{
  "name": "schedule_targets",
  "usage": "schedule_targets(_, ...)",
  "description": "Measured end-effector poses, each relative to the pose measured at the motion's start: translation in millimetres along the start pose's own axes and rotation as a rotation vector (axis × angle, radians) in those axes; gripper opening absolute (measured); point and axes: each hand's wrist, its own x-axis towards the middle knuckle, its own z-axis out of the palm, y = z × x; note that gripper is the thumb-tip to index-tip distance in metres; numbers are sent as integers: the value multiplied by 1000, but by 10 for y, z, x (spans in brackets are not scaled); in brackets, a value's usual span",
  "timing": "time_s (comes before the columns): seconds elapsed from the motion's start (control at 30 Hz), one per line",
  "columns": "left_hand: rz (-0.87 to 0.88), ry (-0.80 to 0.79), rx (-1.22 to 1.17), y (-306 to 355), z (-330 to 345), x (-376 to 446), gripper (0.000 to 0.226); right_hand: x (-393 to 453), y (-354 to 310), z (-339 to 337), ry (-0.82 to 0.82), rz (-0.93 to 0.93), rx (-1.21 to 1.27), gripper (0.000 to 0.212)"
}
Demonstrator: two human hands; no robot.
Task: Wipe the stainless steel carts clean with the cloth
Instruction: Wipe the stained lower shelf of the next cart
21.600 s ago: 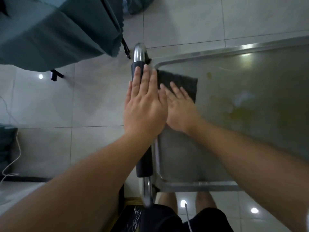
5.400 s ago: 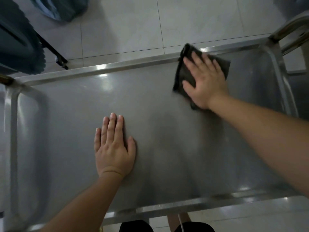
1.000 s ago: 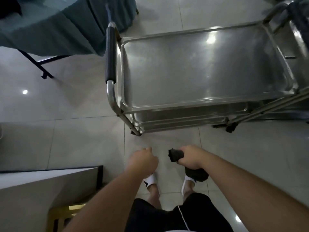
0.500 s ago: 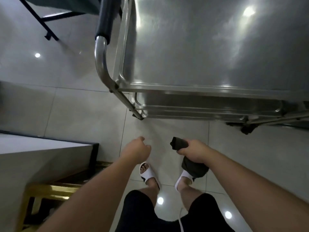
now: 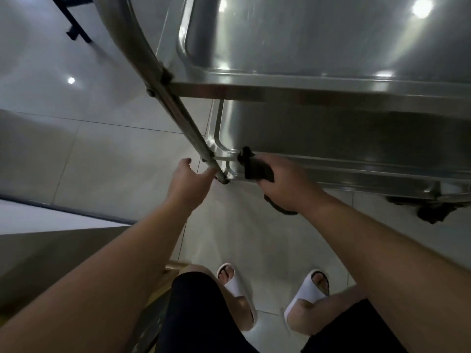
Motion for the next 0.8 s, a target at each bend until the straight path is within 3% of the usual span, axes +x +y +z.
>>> schedule_targets(0.07,129,88,-161,-1,7,183,85,263,-55,26,75,-96,-54,51)
schedule_targets(0.23,375,229,-404,166,96,521,27,940,-105,153,217,-210,-176,54)
schedule_targets(0.37,488,289,-520,277,200,760,14,1406,-82,381,259,-253,-232,61)
schedule_targets(0.57,559,444,-654,255,424,970,24,1805,102,863,-18,-272,-475,73)
schedule_targets(0.8,550,512,-689,253,477,1054,30,1464,477,702,166,-117,-379,86)
